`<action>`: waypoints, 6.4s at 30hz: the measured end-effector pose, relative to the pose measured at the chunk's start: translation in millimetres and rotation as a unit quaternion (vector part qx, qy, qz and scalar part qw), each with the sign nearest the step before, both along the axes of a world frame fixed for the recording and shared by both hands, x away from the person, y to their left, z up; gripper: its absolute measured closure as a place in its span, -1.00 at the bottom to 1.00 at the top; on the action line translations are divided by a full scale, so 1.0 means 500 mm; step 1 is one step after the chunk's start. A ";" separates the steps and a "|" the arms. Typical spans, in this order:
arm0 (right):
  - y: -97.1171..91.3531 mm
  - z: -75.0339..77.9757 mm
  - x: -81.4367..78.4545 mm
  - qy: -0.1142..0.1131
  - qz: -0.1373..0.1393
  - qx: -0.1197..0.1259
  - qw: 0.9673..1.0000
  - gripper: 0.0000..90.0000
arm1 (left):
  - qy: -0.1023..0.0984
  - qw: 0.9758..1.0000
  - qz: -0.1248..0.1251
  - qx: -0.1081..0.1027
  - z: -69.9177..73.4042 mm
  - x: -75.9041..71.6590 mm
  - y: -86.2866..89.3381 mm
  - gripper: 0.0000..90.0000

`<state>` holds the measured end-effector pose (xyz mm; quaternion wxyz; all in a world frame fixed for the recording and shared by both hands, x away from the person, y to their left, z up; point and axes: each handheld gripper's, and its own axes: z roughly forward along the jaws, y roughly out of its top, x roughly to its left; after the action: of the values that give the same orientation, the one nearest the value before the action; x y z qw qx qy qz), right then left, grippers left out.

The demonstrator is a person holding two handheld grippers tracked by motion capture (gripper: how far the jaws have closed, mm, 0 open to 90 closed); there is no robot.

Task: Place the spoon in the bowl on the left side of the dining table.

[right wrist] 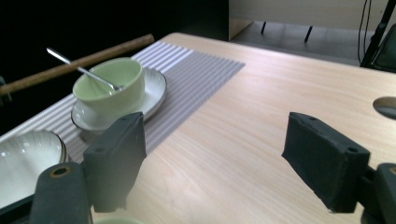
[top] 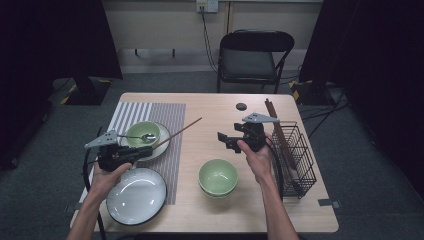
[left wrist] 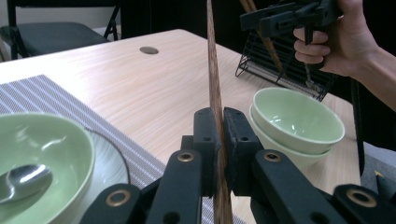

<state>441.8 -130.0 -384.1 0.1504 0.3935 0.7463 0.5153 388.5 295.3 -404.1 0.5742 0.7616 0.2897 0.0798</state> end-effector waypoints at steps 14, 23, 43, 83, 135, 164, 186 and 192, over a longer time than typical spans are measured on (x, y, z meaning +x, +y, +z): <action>-0.022 -0.075 0.019 0.030 -0.021 -0.056 0.998 -0.52 | 0.013 1.000 0.021 0.020 -0.035 0.011 0.037 0.88; -0.021 -0.119 0.032 0.044 -0.030 -0.096 0.994 -0.50 | 0.022 0.998 0.032 0.043 -0.057 0.016 0.048 0.88; -0.030 -0.208 0.027 0.072 -0.044 -0.161 0.983 -0.47 | 0.049 0.996 0.051 0.060 -0.104 0.036 0.072 0.88; -0.033 -0.233 0.013 0.056 -0.053 -0.161 0.984 -0.49 | 0.072 0.989 0.092 0.093 -0.148 0.051 0.082 0.88; -0.033 -0.233 0.013 0.056 -0.053 -0.160 0.984 -0.49 | 0.077 0.983 0.132 0.099 -0.151 0.054 0.106 0.79; -0.020 -0.183 0.034 0.059 -0.085 -0.148 0.984 -0.32 | 0.034 0.993 0.094 0.060 -0.061 0.013 0.035 0.06; -0.029 0.033 0.025 0.009 -0.039 -0.063 0.997 -0.06 | 0.053 0.992 0.080 0.082 -0.081 0.015 -0.005 -0.22; -0.042 0.076 0.018 -0.004 -0.026 -0.038 0.999 -0.01 | 0.058 0.992 0.082 0.080 -0.084 0.016 -0.005 -0.22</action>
<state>450.7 -151.2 -346.4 0.1813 0.4045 0.7547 0.4837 396.5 293.0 -446.0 0.4851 0.7823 0.3763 0.1056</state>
